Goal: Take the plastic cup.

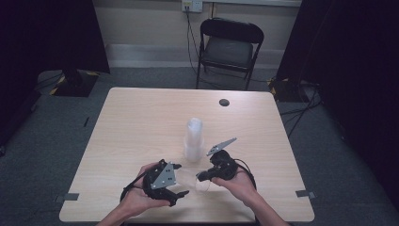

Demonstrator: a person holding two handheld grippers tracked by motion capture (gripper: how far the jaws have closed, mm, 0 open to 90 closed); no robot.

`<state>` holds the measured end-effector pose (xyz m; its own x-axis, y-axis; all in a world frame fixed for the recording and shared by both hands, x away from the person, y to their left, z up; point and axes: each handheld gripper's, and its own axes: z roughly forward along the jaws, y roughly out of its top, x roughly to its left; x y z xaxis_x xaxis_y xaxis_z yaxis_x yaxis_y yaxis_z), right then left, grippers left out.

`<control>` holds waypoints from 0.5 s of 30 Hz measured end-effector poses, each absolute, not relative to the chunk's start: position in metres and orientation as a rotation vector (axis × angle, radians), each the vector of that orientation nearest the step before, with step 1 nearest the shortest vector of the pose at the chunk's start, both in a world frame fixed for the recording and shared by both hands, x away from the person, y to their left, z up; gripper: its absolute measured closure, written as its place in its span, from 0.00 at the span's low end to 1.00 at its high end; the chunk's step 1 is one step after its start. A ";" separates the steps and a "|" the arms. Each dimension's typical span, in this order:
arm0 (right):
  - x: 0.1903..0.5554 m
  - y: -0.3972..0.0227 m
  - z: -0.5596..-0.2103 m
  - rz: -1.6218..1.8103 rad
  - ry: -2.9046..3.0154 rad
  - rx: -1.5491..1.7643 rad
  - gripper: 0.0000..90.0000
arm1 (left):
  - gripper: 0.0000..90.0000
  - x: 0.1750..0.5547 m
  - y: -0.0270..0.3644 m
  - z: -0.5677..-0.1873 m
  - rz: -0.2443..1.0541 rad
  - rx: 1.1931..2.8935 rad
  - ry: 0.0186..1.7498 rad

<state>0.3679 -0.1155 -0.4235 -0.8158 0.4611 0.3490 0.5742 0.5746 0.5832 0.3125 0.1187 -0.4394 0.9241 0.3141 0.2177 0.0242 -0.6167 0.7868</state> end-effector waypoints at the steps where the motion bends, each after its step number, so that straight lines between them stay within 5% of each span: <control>1: 0.368 -0.115 -0.423 -1.061 -2.641 -0.873 1.00 | 0.18 0.312 0.118 -0.440 0.431 2.214 0.223; 15: 0.373 -0.105 -0.424 -0.946 -2.610 -0.843 1.00 | 0.24 0.310 0.109 -0.446 0.451 2.246 0.135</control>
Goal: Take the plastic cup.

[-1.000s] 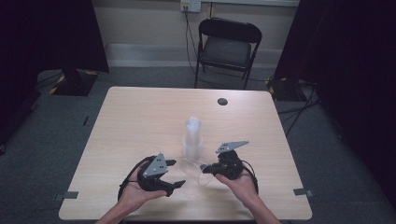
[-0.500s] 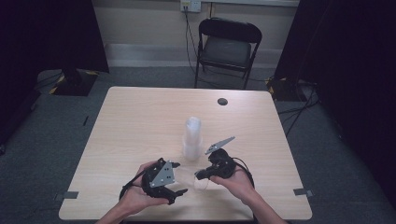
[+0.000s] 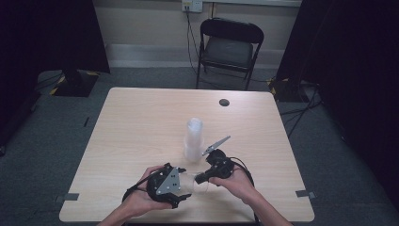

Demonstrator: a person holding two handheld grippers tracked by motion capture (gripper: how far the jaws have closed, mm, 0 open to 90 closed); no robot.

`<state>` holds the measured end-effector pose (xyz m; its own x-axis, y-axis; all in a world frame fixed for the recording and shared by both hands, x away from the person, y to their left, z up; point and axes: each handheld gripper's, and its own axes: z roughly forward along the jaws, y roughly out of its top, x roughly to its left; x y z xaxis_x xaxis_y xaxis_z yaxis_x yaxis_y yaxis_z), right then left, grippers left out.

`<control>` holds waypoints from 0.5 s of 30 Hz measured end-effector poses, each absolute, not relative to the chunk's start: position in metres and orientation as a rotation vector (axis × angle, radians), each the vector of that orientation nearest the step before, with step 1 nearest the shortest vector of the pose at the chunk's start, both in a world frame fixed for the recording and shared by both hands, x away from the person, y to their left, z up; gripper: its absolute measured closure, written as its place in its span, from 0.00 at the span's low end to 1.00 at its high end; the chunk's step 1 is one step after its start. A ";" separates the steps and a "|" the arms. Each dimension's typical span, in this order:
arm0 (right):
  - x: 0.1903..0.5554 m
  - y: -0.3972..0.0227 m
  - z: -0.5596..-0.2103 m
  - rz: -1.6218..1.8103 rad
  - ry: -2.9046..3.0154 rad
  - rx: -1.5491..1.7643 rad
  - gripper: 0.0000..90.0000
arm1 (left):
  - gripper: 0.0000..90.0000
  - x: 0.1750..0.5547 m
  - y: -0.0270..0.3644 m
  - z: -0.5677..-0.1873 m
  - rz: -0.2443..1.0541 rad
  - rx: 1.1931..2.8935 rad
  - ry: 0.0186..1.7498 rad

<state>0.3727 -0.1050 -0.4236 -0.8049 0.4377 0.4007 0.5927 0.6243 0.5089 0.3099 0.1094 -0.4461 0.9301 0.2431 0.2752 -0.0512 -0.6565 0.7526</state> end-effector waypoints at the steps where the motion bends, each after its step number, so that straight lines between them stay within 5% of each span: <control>1: 0.373 -0.104 -0.424 -0.943 -2.613 -0.838 1.00 | 0.24 0.310 0.109 -0.447 0.452 2.254 0.141; 15: 0.378 -0.098 -0.421 -0.905 -2.609 -0.835 1.00 | 0.29 0.306 0.106 -0.453 0.507 2.243 0.111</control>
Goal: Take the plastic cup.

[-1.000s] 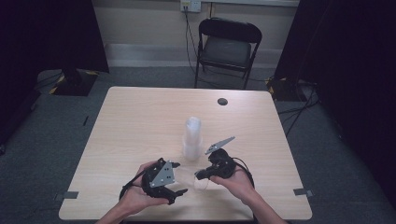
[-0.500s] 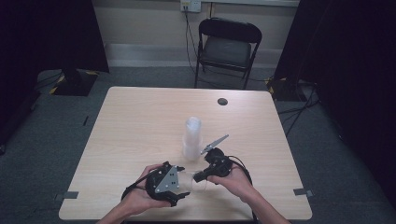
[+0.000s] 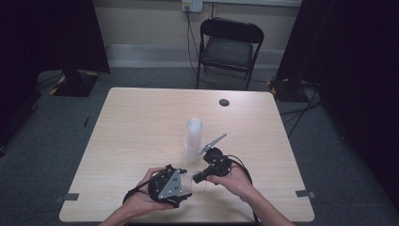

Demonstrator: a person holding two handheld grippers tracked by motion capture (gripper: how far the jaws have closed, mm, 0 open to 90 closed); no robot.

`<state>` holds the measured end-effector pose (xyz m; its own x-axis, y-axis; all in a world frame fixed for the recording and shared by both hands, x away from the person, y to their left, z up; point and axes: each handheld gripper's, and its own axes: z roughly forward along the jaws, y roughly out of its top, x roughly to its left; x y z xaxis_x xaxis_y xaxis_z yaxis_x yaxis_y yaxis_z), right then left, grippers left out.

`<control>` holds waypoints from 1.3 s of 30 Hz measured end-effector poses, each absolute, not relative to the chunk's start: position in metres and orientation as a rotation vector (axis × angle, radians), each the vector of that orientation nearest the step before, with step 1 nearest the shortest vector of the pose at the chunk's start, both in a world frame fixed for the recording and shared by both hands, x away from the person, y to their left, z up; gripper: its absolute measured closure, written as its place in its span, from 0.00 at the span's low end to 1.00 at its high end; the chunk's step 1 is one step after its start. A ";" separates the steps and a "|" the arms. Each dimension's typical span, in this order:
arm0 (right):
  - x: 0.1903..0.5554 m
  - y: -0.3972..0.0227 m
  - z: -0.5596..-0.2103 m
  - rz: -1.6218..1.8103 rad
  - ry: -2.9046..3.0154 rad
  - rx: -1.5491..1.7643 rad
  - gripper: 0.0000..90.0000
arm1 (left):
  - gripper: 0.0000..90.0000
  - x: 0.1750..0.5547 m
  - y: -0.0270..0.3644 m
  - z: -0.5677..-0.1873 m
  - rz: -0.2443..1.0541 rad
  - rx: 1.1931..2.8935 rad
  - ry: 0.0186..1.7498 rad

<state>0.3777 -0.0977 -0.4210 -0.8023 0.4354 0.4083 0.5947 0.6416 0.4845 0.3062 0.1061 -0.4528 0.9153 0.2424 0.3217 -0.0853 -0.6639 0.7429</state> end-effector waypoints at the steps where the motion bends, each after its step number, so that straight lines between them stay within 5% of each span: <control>1: 0.378 -0.097 -0.421 -0.903 -2.604 -0.836 1.00 | 0.29 0.306 0.106 -0.453 0.507 2.247 0.113; 12: 0.379 -0.096 -0.422 -0.895 -2.596 -0.859 1.00 | 0.38 0.306 0.105 -0.454 0.540 2.269 0.095; 39: 0.384 -0.079 -0.426 -0.810 -2.565 -0.923 1.00 | 0.31 0.298 0.094 -0.446 0.641 2.222 0.049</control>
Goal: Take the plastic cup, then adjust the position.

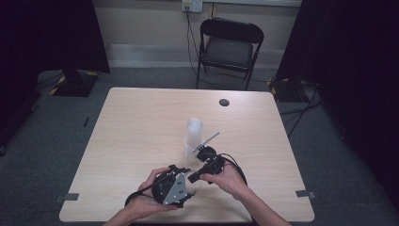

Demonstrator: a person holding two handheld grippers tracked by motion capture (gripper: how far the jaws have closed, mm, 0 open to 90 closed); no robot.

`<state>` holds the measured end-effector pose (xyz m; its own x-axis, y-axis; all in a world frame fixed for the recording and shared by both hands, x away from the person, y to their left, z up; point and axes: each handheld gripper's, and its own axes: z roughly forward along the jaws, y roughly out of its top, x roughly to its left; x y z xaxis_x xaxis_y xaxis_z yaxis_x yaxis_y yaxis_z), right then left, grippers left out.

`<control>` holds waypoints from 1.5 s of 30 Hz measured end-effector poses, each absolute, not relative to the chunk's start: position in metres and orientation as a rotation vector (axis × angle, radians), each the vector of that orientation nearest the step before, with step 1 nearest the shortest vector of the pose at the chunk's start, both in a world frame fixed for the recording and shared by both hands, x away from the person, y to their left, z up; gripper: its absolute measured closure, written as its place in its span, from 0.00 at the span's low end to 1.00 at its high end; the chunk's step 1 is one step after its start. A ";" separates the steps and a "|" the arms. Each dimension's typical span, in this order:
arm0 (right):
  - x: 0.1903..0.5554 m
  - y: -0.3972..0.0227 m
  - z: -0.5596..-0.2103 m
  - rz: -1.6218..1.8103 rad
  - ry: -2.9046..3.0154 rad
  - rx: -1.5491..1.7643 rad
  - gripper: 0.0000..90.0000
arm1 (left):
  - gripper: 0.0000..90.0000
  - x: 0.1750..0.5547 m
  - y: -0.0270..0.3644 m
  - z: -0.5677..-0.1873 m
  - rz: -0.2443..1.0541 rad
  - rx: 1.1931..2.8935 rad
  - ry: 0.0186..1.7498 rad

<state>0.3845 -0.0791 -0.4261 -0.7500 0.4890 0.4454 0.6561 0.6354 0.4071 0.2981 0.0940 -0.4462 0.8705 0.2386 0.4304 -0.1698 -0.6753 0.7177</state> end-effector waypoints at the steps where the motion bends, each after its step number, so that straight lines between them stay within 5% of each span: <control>1: 0.384 -0.079 -0.425 -0.824 -2.576 -0.924 1.00 | 0.32 0.298 0.094 -0.447 0.642 2.216 0.054; 22: 0.378 -0.091 -0.419 -0.972 -2.596 -0.991 0.80 | 0.37 0.307 0.105 -0.448 0.549 2.125 0.205; 45: 0.370 -0.111 -0.410 -1.335 -2.582 -0.986 0.71 | 0.37 0.318 0.122 -0.448 0.400 1.999 0.417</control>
<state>0.3703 -0.1108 -0.4100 -0.7912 0.5087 0.3395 0.5712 0.4162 0.7075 0.3183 0.1225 -0.4478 0.8852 0.4544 0.0998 0.1191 -0.4288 0.8955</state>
